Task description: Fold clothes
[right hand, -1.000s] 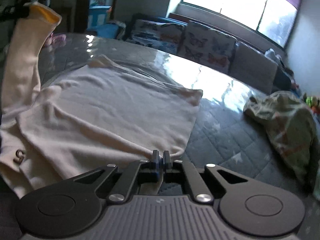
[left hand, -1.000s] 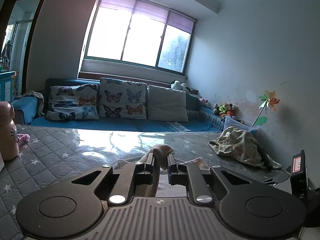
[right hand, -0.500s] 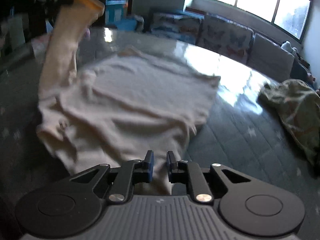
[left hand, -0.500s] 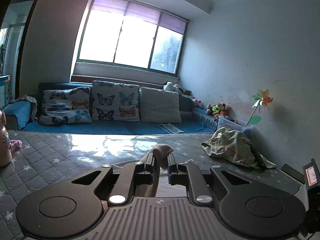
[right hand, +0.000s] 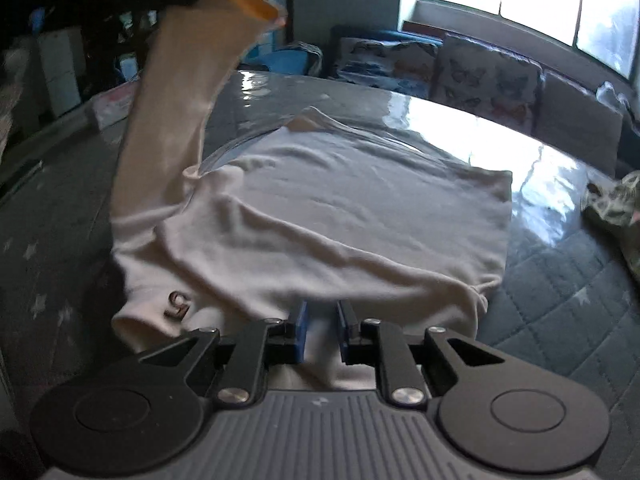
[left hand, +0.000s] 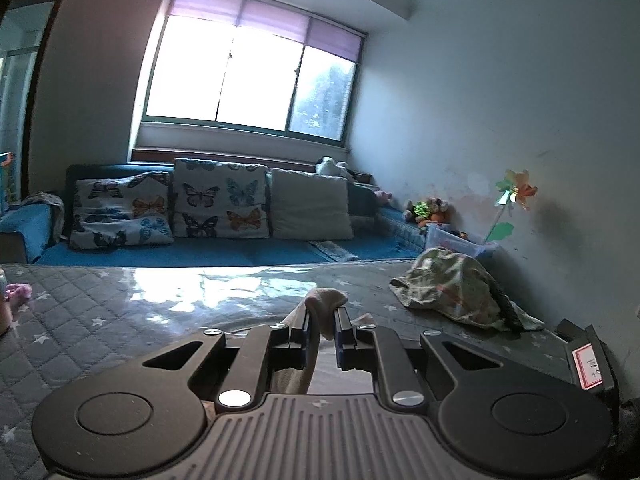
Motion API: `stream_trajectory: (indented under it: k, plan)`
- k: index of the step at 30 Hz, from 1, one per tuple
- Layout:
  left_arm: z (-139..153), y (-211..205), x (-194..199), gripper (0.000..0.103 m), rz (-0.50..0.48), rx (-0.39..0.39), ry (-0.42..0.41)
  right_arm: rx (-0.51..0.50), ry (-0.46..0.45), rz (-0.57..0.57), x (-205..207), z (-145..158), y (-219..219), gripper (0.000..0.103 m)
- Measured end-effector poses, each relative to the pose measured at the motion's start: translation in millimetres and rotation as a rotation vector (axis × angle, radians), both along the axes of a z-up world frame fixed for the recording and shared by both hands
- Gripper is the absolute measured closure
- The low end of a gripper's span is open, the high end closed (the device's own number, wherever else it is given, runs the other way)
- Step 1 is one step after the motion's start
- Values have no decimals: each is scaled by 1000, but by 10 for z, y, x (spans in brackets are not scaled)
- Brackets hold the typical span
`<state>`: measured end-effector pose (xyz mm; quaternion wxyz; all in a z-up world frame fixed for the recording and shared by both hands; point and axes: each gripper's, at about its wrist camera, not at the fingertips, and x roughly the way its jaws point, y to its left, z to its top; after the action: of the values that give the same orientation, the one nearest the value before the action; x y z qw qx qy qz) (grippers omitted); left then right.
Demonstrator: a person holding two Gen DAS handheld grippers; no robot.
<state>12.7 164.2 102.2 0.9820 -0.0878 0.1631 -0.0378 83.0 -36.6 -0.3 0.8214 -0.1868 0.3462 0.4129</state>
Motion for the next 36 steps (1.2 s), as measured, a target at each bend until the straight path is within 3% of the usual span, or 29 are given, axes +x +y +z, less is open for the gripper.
stream_trajectory:
  k: [8,15,18,27,31,33,36]
  plan:
    - [-60,-517,307,87,-163,-23,23,25,12,-102,68,35,-272,81]
    - [-188,-638,329,52,-185,0,75,45,15,-134,105,82,-428,69]
    - [-199,-496,238,45,-140,13,79,50,15,-134,110,109,-465,67]
    - [-575,-64,32,43,-1,64,219,169,70,-166,244,241,-510,67]
    - [-756,-52,-81,43,9,92,262,118,6,-112,105,246,-388,64]
    - [-814,-61,-136,43,-5,91,276,93,-32,-84,42,248,-287,53]
    - [-871,-104,-187,43,-17,114,287,43,-84,-56,-13,203,-131,53]
